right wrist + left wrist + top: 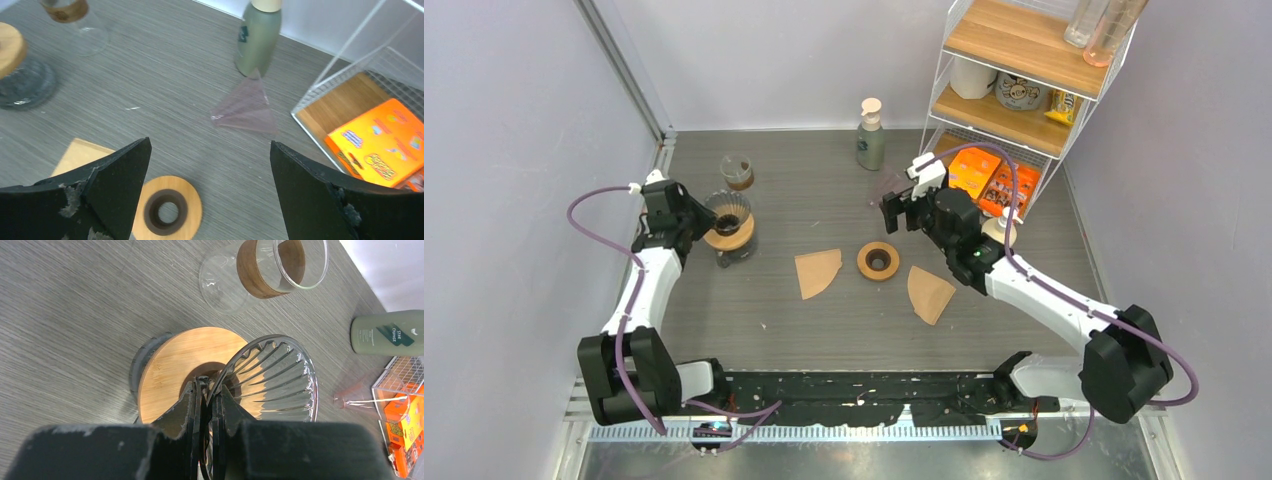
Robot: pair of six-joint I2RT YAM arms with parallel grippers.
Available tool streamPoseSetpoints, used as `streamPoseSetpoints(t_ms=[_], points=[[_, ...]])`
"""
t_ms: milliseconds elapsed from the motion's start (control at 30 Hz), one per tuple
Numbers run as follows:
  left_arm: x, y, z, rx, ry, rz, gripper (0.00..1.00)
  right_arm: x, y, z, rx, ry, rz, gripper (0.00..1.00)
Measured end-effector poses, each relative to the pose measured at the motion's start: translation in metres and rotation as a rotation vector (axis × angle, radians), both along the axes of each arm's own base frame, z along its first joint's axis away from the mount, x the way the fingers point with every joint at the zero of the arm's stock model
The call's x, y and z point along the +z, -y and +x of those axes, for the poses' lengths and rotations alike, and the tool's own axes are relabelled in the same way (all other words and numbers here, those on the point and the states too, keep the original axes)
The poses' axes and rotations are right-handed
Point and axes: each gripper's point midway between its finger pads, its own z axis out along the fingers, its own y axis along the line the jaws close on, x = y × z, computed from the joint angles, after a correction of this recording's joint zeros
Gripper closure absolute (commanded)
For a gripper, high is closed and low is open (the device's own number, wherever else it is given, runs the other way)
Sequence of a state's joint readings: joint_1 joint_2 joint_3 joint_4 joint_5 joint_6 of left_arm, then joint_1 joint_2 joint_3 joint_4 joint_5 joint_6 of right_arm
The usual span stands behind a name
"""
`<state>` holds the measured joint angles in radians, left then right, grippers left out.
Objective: Place the coffee filter in the dripper
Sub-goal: Place the coffee dripper in the dripper holder.
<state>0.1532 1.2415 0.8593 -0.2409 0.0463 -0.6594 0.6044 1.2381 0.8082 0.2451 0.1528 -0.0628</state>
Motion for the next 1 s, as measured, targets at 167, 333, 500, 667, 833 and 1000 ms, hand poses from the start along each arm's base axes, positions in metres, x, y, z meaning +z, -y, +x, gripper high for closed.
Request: streamPoseSetpoints(t_ms=[167,333,500,667,833,1000], points=[[0.000,0.001,0.002,0.005,0.005,-0.013,1.00,0.002,-0.026,0.003,0.074,-0.059,0.095,0.04],[-0.001,0.001,0.002,0.009,0.004,-0.017,1.00,0.009,-0.074,0.015,0.172,-0.148,0.184,0.05],[-0.002,0.001,0.002,0.012,-0.002,-0.022,1.00,0.022,-0.147,0.021,0.277,-0.196,0.225,0.04],[-0.003,0.002,0.002,0.013,-0.008,-0.035,1.00,0.024,-0.222,0.022,0.368,-0.235,0.262,0.02],[-0.003,0.003,0.002,0.006,-0.009,-0.046,1.00,0.009,-0.275,0.019,0.425,-0.269,0.265,0.04],[-0.003,0.004,0.002,0.000,-0.009,-0.049,1.00,-0.009,-0.320,0.023,0.451,-0.273,0.262,0.20]])
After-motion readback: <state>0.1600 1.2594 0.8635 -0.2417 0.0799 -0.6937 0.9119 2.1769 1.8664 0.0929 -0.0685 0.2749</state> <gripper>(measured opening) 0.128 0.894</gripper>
